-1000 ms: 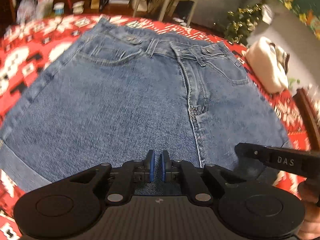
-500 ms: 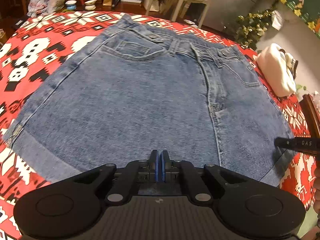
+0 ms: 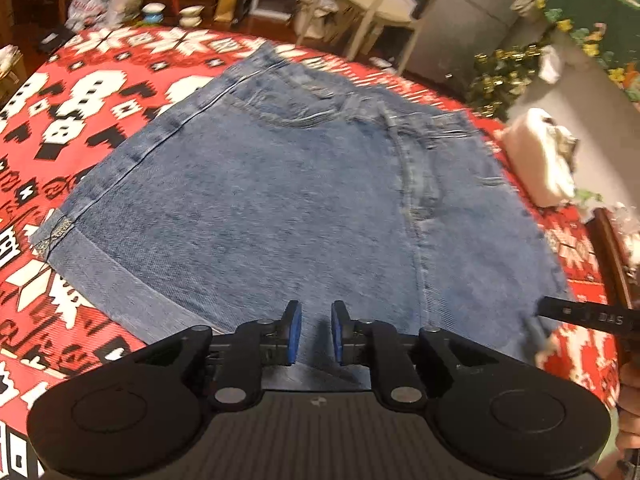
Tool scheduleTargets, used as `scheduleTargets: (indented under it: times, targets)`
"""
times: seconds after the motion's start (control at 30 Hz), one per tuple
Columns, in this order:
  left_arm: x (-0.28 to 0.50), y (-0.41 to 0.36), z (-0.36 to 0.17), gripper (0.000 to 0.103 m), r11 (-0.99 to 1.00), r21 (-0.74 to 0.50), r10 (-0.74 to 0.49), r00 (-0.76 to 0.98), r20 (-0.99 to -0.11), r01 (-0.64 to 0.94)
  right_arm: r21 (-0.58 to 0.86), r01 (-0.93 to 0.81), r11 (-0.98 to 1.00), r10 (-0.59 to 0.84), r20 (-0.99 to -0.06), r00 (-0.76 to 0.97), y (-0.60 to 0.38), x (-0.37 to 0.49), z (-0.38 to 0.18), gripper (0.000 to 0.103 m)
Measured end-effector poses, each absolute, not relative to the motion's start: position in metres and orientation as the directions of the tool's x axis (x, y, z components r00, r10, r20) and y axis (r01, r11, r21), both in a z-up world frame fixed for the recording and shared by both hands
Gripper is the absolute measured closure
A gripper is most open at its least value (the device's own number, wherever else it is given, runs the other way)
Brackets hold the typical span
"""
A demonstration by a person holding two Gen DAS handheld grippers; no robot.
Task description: Fold clothes
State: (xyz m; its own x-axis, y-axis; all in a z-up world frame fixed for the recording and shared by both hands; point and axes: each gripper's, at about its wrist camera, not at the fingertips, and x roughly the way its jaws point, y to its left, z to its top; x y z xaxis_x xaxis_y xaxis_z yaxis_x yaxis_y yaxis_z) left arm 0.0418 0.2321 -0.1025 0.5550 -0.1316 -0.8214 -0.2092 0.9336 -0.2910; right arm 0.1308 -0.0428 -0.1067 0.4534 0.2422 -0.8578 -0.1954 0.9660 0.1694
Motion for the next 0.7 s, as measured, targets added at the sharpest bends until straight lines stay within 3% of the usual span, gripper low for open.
scheduleTargets:
  times: [0.17, 0.23, 0.3, 0.4, 0.53, 0.7]
  targets:
    - [0.024, 0.219, -0.094, 0.076, 0.942, -0.283, -0.129, 0.583, -0.802, -0.180, 0.161, -0.247, 0.956, 0.268, -0.824, 0.499, -0.031, 0.103, -0.087, 0.052]
    - [0.021, 0.214, -0.095, 0.075, 0.949, -0.262, -0.114, 0.578, -0.808, -0.179, 0.166, -0.252, 0.953, 0.279, -0.804, 0.525, -0.029, 0.094, -0.081, 0.029]
    - [0.020, 0.209, -0.097, 0.072, 0.955, -0.241, -0.101, 0.570, -0.815, -0.175, 0.157, -0.257, 0.954, 0.279, -0.783, 0.556, -0.026, 0.086, -0.075, 0.021]
    - [0.019, 0.204, -0.101, 0.071, 0.962, -0.208, -0.076, 0.556, -0.828, -0.178, 0.131, -0.268, 0.954, 0.268, -0.773, 0.575, -0.021, 0.079, -0.070, 0.015]
    - [0.020, 0.197, -0.110, 0.065, 0.967, -0.175, -0.054, 0.524, -0.850, -0.184, 0.104, -0.263, 0.959, 0.241, -0.786, 0.569, -0.020, 0.081, -0.072, 0.015]
    - [0.019, 0.188, -0.112, 0.040, 0.976, -0.119, 0.001, 0.546, -0.838, -0.184, 0.075, -0.223, 0.972, 0.193, -0.796, 0.574, -0.025, 0.086, -0.082, 0.003]
